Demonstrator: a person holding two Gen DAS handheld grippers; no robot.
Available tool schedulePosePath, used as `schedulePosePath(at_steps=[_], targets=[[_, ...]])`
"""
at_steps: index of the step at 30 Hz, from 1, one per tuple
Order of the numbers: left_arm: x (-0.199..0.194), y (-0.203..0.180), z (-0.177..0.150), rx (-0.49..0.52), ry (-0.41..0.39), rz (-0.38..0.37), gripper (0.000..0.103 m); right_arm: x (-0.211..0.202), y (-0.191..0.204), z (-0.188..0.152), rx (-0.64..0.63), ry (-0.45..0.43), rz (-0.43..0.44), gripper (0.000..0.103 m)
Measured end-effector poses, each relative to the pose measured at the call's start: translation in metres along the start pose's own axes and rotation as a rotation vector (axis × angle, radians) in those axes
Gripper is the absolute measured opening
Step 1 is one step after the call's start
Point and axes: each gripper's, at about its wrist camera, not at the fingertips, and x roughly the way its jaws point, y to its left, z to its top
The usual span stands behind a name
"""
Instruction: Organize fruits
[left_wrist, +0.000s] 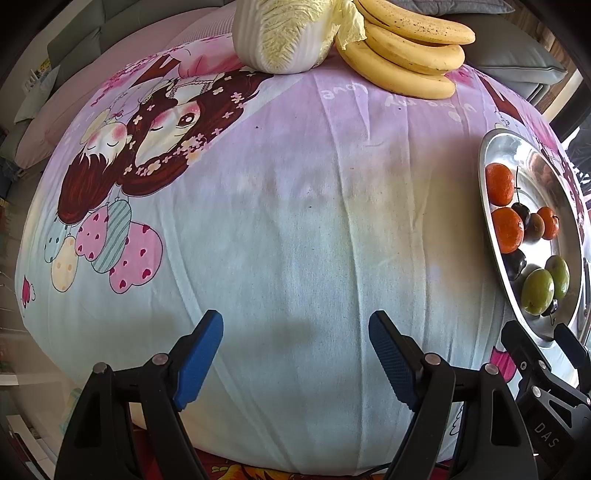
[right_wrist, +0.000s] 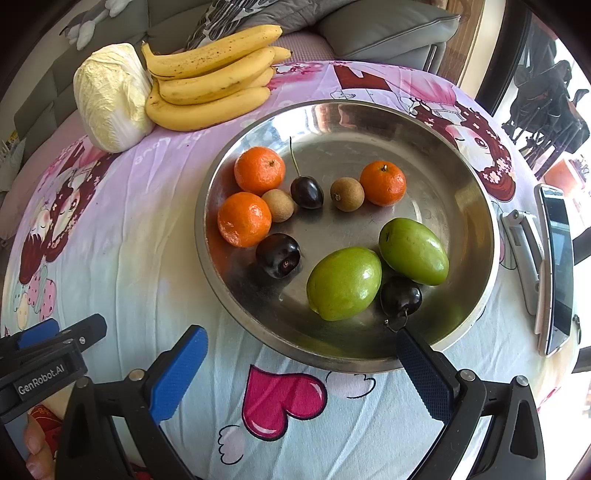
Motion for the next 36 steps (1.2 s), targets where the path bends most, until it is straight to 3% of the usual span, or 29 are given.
schedulePosePath(at_steps=[36], targets=[[0.0024, 0.0021, 0.0004, -0.010, 0.005, -0.003, 0.082, 0.0013, 0.0009, -0.0004, -0.004, 0.003, -0.012, 0.103]])
